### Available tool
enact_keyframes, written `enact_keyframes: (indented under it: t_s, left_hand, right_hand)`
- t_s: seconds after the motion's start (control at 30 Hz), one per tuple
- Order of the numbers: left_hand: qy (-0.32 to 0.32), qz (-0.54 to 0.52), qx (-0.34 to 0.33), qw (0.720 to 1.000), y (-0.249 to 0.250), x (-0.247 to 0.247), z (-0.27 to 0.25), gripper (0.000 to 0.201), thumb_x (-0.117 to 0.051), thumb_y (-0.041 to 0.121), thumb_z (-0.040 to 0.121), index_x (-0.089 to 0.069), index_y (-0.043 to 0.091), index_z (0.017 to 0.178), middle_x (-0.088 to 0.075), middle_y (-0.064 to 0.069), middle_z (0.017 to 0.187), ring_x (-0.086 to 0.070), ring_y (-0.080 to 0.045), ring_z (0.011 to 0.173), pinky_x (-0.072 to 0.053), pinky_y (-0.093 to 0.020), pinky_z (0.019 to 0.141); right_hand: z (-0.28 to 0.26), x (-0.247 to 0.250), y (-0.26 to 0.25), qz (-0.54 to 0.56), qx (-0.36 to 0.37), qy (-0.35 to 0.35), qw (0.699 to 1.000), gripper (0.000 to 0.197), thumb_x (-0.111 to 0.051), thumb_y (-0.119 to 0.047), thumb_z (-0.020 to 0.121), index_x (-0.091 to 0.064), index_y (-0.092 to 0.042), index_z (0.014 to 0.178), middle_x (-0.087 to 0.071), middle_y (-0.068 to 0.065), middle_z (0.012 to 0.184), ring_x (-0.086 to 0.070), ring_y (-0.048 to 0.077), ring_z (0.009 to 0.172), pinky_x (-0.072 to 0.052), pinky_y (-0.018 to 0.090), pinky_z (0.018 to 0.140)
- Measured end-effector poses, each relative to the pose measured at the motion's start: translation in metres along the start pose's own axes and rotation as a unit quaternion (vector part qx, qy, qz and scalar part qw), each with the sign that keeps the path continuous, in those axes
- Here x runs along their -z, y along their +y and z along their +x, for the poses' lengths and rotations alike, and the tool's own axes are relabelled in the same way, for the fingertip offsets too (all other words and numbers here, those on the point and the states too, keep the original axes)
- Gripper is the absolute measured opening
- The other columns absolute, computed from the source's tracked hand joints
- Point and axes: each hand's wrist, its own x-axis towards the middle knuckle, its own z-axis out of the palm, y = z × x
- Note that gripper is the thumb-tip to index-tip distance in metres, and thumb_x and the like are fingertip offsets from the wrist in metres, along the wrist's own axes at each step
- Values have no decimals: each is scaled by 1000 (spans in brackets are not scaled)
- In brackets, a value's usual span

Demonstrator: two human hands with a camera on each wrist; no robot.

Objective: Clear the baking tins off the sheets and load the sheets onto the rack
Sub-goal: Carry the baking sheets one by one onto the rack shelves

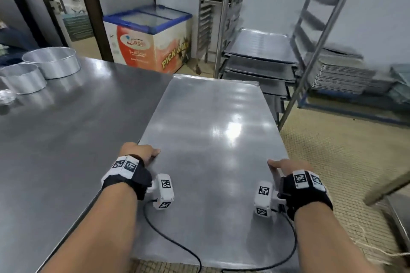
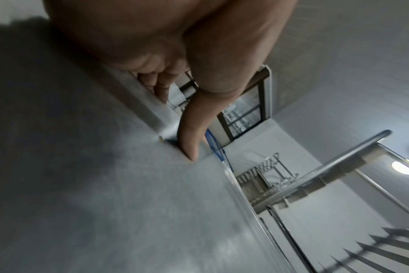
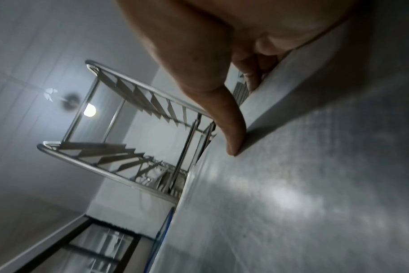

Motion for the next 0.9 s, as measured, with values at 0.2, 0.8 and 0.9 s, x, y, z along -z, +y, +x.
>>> enact_keyframes:
  t_s: [0.2, 0.8, 0.9]
  left_hand:
    - [-27, -57, -37, 997, 47, -17, -11, 52, -90, 20, 61, -63, -2, 100, -71, -13, 90, -69, -29, 78, -58, -39, 81]
    - [-52, -119, -98, 987, 228, -103, 50, 72, -90, 23, 31, -64, -1, 94, -73, -18, 88, -71, -38, 80, -56, -57, 81]
    - [-44, -118, -110, 986, 259, -118, 55, 70, -91, 23, 45, -63, -3, 103, -71, -18, 93, -69, -37, 82, -55, -54, 86]
  right_hand:
    - [-22, 39, -5, 67, -29, 116, 991, 43, -88, -11, 64, -62, 6, 94, -65, 15, 88, -60, 26, 74, -51, 34, 72]
    - [84, 96, -106, 110, 4, 182, 977, 43, -90, -23, 65, -62, -1, 90, -68, 19, 100, -65, 35, 86, -55, 40, 81]
    - [123, 99, -128, 91, 19, 166, 982, 56, -85, -25, 70, -64, 2, 114, -65, 20, 119, -64, 35, 109, -52, 39, 88]
